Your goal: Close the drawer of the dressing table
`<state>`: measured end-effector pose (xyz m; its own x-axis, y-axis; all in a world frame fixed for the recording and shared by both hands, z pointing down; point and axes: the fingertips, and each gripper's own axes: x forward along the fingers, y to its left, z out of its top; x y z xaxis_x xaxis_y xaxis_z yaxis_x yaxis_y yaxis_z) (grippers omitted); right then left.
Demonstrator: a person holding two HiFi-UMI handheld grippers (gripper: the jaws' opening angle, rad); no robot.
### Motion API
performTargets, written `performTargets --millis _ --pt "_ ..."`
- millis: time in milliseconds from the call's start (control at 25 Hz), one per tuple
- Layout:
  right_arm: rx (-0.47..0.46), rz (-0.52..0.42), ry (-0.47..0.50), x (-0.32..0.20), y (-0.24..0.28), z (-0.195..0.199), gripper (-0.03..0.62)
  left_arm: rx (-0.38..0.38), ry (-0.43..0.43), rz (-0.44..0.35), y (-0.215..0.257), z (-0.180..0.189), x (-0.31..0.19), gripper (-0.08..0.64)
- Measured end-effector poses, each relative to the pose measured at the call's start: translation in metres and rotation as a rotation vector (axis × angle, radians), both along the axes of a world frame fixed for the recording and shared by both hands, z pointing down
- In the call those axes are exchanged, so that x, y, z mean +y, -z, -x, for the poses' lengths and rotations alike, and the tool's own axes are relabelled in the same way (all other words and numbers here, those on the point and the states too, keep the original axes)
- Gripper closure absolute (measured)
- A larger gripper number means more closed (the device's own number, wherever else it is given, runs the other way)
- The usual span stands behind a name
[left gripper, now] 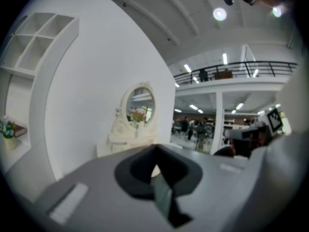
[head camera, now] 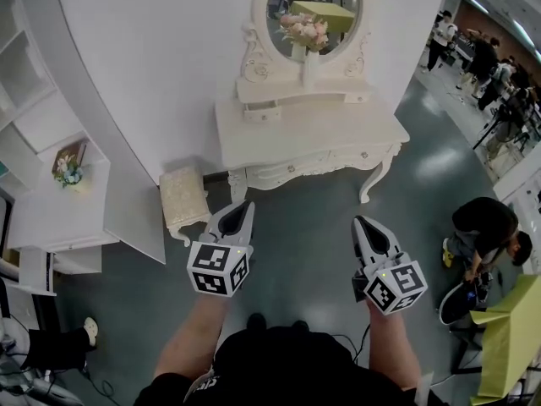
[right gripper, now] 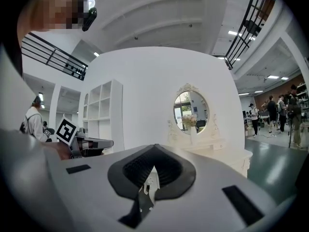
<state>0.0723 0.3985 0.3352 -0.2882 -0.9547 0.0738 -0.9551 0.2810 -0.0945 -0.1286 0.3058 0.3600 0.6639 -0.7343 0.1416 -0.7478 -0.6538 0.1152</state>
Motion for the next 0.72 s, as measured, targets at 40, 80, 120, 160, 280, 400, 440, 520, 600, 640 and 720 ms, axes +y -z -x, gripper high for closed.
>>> performTargets --millis 40,80,120,160,280,400,440,520,600,640,720 --pt "-0.007 0.003 0.0 -0.001 -0.002 0.006 0.598 0.0 -0.003 0.002 -0.002 0.005 -0.002 0.551" --pt "-0.017 0.009 -0.001 -0.003 -0.004 0.012 0.598 0.0 -0.005 0.004 -0.004 0.011 -0.003 0.551" --pt "-0.027 0.016 -0.003 -0.005 -0.005 0.017 0.598 0.0 -0.007 0.008 -0.005 0.017 -0.005 0.551" --pt "-0.036 0.023 -0.005 -0.007 -0.007 0.023 0.598 0.0 -0.01 0.013 -0.007 0.023 -0.006 0.551" --pt "-0.054 0.04 -0.008 -0.011 -0.009 0.042 0.598 -0.002 -0.02 0.028 -0.012 0.04 -0.01 0.551" --pt "-0.056 0.044 -0.002 -0.01 -0.01 0.059 0.598 -0.003 -0.033 0.039 -0.017 0.053 -0.011 0.551" --pt "-0.057 0.046 0.002 -0.009 -0.01 0.064 0.598 -0.003 -0.036 0.041 -0.018 0.057 -0.011 0.551" --pt "-0.061 0.054 0.005 -0.008 -0.011 0.071 0.598 0.0 -0.041 0.047 -0.02 0.061 -0.011 0.552" --pt "-0.067 0.061 0.003 -0.008 -0.012 0.073 0.598 0.004 -0.049 0.054 -0.022 0.064 -0.011 0.551" --pt "-0.069 0.061 0.0 -0.008 -0.013 0.073 0.598 0.005 -0.055 0.057 -0.023 0.065 -0.01 0.551" --pt "-0.074 0.062 -0.01 -0.01 -0.014 0.071 0.598 0.006 -0.062 0.061 -0.026 0.065 -0.011 0.551"
